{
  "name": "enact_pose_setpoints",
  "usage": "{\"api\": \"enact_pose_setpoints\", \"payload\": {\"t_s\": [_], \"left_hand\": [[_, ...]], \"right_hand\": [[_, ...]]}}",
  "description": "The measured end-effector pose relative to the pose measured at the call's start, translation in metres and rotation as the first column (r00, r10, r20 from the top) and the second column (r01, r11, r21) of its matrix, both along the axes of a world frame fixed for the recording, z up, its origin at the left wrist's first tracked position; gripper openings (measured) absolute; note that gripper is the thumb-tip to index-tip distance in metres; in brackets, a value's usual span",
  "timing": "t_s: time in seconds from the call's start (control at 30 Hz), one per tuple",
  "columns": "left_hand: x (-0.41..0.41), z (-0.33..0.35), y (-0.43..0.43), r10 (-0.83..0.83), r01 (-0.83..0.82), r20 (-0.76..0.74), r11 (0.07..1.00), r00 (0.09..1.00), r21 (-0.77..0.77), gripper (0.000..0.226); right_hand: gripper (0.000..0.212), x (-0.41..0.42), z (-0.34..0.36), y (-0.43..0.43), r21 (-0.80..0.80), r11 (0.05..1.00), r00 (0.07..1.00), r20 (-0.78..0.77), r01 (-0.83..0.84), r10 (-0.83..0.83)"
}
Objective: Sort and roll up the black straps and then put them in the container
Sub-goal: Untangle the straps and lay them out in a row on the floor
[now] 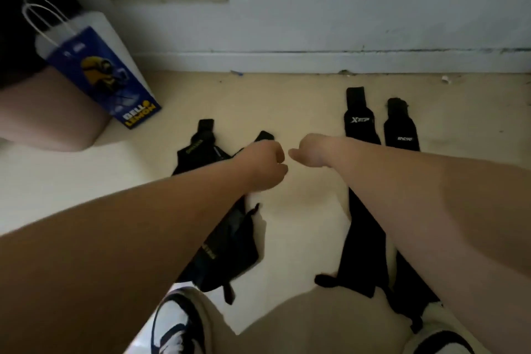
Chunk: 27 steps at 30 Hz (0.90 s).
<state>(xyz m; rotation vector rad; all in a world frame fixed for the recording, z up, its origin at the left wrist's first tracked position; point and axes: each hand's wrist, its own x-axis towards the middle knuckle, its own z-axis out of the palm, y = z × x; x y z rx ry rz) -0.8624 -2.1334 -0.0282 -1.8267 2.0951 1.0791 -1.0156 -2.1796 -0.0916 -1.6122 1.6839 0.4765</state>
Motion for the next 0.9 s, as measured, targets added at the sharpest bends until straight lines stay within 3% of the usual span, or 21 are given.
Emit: {"api": "enact_pose_setpoints", "payload": {"t_s": [0.13,0.33,0.4,0.5,0.57,0.63,0.73,0.83,0.9], "left_hand": [[0.061,0.028,-0.022,-0.061,0.068,0.134,0.996,0.989,-0.051,0.031],[0.131,-0.008,-0.035,-0.018,0.021,0.204,1.0,0.979,-0.009,0.029],[0.151,-0.034,-0.033,0.044,-0.04,0.184,0.999,0.982,-0.027,0.036],[0.174,-0.078,-0.019,0.223,-0.215,0.164,0.974,0.961,-0.066,0.069],[0.176,-0.102,-0.005,0.352,-0.345,0.162,0.936,0.922,-0.071,0.086],[0.171,-0.119,0.007,0.425,-0.411,0.156,0.904,0.891,-0.117,0.084],[0.171,-0.127,0.014,0.535,-0.528,0.001,0.834,0.845,-0.161,0.071],[0.183,-0.122,0.019,0.712,-0.749,-0.272,0.66,0.648,-0.055,0.061],[0.188,-0.115,0.026,0.763,-0.818,-0.352,0.575,0.542,-0.014,0.051]], "right_hand": [[0.062,0.057,0.001,0.0,0.176,0.984,0.981,0.194,-0.014,-0.021],[0.052,0.081,-0.029,0.008,0.048,0.996,0.972,0.224,-0.08,0.067],[0.042,0.083,-0.041,0.009,0.057,0.998,0.957,0.288,0.024,-0.039],[0.03,0.09,-0.055,0.013,0.166,0.954,0.868,0.399,0.248,-0.295],[0.027,0.093,-0.066,0.015,0.219,0.93,0.83,0.423,0.295,-0.363],[0.025,0.096,-0.077,0.014,0.259,0.916,0.815,0.425,0.307,-0.393],[0.022,0.101,-0.087,0.014,0.294,0.874,0.762,0.431,0.387,-0.483],[0.031,0.111,-0.089,0.016,0.263,0.855,0.717,0.466,0.446,-0.518],[0.035,0.118,-0.086,0.015,0.2,0.884,0.743,0.481,0.424,-0.465]]}}
